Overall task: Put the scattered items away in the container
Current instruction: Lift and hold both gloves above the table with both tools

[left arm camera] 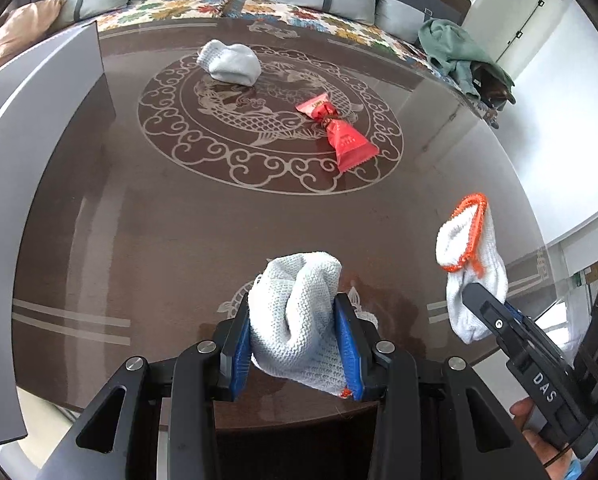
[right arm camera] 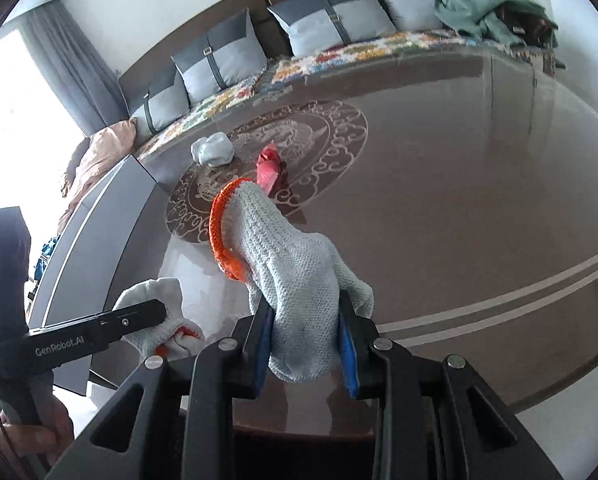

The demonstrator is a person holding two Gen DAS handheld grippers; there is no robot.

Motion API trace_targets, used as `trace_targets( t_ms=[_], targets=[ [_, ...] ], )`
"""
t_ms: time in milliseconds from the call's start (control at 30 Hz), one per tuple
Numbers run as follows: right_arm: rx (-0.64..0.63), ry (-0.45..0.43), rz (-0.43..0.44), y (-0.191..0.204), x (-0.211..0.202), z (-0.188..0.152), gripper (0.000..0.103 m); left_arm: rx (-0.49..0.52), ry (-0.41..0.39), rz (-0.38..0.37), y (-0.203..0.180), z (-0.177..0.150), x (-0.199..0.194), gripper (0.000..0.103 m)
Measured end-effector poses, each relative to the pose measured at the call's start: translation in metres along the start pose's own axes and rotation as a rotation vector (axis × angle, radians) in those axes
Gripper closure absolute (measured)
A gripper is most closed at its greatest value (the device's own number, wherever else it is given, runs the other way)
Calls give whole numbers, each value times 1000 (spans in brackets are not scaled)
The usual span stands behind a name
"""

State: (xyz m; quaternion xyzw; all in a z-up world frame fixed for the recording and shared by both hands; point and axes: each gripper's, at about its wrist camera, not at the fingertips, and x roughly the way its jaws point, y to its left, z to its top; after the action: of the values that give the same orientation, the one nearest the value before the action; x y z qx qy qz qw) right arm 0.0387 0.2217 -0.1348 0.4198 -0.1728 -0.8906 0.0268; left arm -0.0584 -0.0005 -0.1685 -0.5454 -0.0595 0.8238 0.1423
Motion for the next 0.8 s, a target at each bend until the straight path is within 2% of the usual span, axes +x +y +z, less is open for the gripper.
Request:
trace_targets(
  t_ms=[333, 800],
  targets=[
    [-44, -34, 14, 18, -6, -1, 74, -38, -26, 2, 12, -2, -11, 65],
    [-64, -22, 6, 23, 0, -10, 74, -43, -29, 1, 15, -5, -12, 65]
  ],
)
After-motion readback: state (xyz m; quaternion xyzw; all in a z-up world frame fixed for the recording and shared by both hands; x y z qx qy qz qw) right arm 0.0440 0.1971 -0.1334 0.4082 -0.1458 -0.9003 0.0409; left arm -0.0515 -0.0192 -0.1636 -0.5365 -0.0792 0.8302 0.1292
